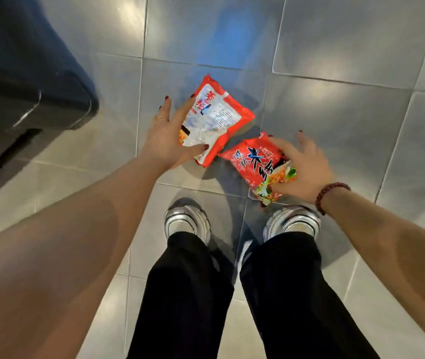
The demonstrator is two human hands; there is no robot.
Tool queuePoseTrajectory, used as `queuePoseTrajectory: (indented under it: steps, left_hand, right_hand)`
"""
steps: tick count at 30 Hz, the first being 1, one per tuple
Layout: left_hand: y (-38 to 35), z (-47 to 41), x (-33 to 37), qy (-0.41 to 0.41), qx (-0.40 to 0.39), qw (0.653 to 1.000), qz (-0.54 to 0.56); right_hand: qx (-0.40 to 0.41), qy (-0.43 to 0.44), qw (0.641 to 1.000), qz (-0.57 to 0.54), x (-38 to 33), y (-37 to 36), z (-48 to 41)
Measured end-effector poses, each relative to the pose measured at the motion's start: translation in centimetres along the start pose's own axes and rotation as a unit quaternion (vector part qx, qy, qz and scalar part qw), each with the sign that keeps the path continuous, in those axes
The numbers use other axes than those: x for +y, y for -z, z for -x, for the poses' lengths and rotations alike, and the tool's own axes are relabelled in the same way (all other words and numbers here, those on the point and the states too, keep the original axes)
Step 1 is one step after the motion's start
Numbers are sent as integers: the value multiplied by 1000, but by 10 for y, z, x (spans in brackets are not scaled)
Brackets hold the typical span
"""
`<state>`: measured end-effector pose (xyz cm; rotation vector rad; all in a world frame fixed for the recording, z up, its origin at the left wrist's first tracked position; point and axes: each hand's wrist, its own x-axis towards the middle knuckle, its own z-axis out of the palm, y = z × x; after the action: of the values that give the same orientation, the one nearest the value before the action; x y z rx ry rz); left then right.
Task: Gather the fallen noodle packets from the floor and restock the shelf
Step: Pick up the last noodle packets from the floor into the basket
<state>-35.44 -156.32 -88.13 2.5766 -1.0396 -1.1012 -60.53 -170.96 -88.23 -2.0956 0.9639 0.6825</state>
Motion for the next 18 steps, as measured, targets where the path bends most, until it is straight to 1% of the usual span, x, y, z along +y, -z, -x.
queuePoseTrajectory:
  steps: [2,4,6,9,11,13,15,18]
  left_hand:
    - [-17,-14,-14,2,-12,1000,-18]
    - [-27,-27,-21,-27,-23,999,-27]
    - [-34,-38,-23,-51,-26,998,-29]
    - [-45,-48,-20,-39,-17,999,17]
    - [-49,-50,-16,-38,-2,999,14]
    - [-51,-48,-12,-31,7,999,6]
    - [-52,-41,-9,-20,14,999,26]
    - [-55,-29,-10,16,30,997,72]
  right_hand:
    - [-14,12,999,31,11,-16,-13]
    - [-11,19,999,47,20,-30,-21]
    - [2,25,999,32,27,-42,-27]
    - [33,21,999,-32,27,-55,-27]
    - [50,-7,995,-83,22,-62,-25]
    - [55,-50,985,-156,15,-67,-23]
    - [64,-80,969,-225,9,-70,-20]
    - [73,-114,951,-278,4,-70,-16]
